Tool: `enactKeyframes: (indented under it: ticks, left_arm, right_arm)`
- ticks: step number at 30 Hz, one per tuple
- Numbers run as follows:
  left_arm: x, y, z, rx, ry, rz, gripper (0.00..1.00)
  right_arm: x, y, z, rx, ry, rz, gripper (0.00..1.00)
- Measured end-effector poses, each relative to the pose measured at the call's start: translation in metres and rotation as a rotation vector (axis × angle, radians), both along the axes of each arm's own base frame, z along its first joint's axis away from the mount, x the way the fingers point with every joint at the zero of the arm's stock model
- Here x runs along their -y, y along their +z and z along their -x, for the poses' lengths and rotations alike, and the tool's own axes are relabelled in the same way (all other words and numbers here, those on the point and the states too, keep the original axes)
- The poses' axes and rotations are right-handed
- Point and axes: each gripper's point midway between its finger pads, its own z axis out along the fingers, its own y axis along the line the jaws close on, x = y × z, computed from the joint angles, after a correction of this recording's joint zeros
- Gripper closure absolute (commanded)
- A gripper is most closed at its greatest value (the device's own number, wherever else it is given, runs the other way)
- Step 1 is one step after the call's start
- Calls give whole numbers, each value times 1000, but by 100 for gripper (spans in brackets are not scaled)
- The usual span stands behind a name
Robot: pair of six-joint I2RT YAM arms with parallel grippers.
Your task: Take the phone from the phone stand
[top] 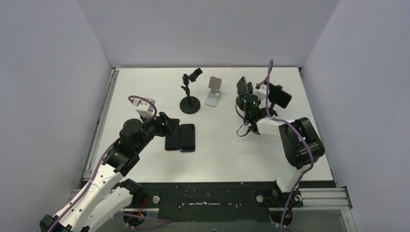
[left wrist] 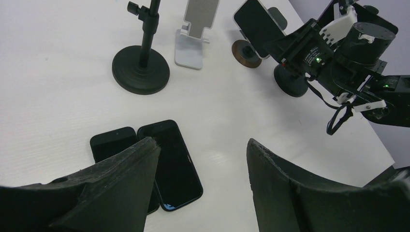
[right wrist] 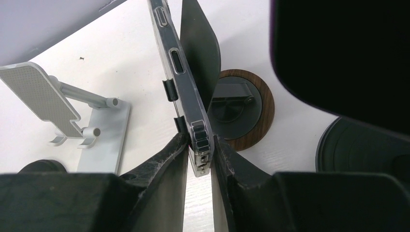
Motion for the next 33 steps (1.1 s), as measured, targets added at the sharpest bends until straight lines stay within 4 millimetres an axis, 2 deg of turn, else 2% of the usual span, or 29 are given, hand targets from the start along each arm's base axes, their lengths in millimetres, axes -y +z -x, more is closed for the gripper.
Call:
enactKeyframes:
  ticks: [5,12,33]
  left_arm:
    - [0,0,0,0,-2,1,36]
    - [0,0,0,0,-3,1,36]
    - [1,-2,0,-5,-6,-2,36]
  right_arm:
    - [1,2,5,2,6,-3,88]
    - [1,11,9,16,20,5,100]
    - [7,24,21,4,63,96,100]
